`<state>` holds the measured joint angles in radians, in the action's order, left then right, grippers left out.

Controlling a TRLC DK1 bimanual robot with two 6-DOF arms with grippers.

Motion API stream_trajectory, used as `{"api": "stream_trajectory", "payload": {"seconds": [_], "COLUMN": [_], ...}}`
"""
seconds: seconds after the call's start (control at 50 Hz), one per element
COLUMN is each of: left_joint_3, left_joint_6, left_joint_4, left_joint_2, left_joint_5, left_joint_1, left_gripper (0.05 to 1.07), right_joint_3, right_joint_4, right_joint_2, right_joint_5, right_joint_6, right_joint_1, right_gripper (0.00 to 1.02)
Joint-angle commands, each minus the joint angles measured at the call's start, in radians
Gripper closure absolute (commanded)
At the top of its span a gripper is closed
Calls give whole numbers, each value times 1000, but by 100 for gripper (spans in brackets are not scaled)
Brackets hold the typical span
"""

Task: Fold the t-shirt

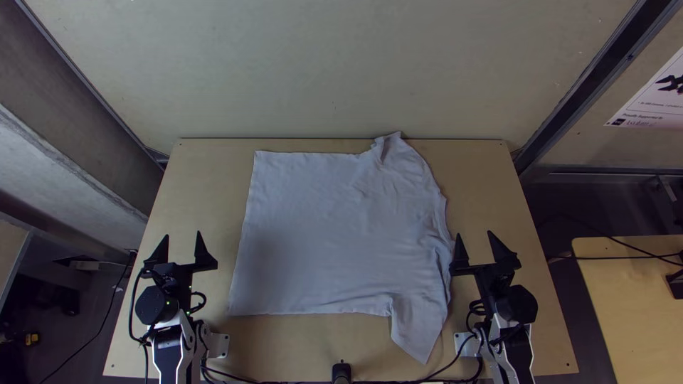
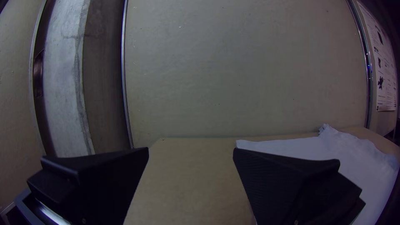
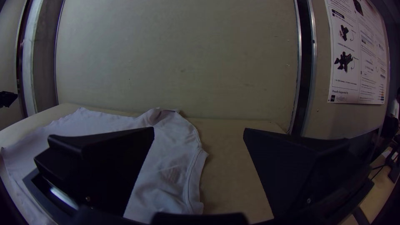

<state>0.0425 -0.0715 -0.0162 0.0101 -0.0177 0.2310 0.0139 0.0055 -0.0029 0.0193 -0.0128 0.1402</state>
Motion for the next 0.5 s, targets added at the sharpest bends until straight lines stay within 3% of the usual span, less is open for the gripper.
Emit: {"api": "stream_trajectory", "payload": {"seconds": [0.0, 0.28, 0.48], "left_joint_3": [-39, -39, -23], "left_joint_6": [6, 7, -37], "left_joint_4": [25, 22, -25], "left_joint_2": [-10, -12, -13], "left_joint_5": [-14, -14, -14], "left_joint_1": [-10, -16, -16], "left_gripper": [10, 10, 10], "right_joint_3": [-5, -5, 44], "right_joint_4": [-18, -12, 14], "right_joint_2": [0, -3, -2], "right_joint_5": [16, 19, 21], "right_joint_6": [-16, -18, -21], "right_joint_1": [-1, 27, -19], "right_gripper": [4, 4, 4]}}
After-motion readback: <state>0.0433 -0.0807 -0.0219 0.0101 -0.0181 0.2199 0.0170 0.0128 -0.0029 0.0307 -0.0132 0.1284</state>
